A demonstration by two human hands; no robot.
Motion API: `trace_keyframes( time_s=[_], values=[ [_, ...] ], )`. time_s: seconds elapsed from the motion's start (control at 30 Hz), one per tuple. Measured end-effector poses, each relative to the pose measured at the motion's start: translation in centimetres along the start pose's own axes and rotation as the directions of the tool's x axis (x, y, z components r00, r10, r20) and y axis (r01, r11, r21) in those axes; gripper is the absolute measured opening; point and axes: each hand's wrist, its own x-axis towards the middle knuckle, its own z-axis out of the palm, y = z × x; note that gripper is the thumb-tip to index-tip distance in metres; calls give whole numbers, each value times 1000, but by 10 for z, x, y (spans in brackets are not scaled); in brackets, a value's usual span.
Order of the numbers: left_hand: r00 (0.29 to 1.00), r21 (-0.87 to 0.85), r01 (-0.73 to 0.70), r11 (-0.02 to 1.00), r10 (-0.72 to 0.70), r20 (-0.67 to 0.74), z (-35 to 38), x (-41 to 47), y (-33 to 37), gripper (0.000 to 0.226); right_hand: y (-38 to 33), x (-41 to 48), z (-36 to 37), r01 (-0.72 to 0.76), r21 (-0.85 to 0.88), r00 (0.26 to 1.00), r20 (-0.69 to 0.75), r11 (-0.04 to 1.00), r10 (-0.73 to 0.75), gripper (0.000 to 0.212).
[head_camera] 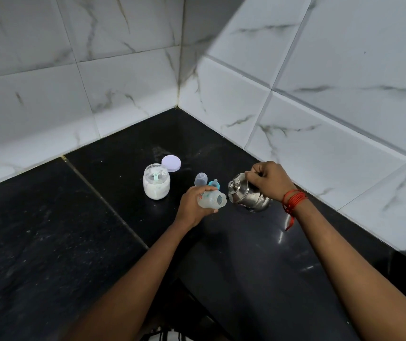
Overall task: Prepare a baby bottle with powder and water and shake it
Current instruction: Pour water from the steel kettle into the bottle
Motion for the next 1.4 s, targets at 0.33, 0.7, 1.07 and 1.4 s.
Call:
trace_keyframes(
  time_s=[0.33,0.7,1.07,1.4],
  values=[
    [997,-128,-3,992,12,77,20,-6,1,59,2,-5,-1,-6,-4,1000,-3,1000,6,38],
    [990,-131,95,987,-81,112,31,-12,1,68,1,-11,-15,-25,-89,999,-27,996,23,35],
    [989,-132,117,984,-103,111,28,-14,1,64,-8,-10,-25,-24,-156,1000,-19,988,21,31],
    [986,-145,138,980,-123,113,32,-13,-5,69,-19,-10,-36,-28,-205,999,-31,978,22,36]
  ],
)
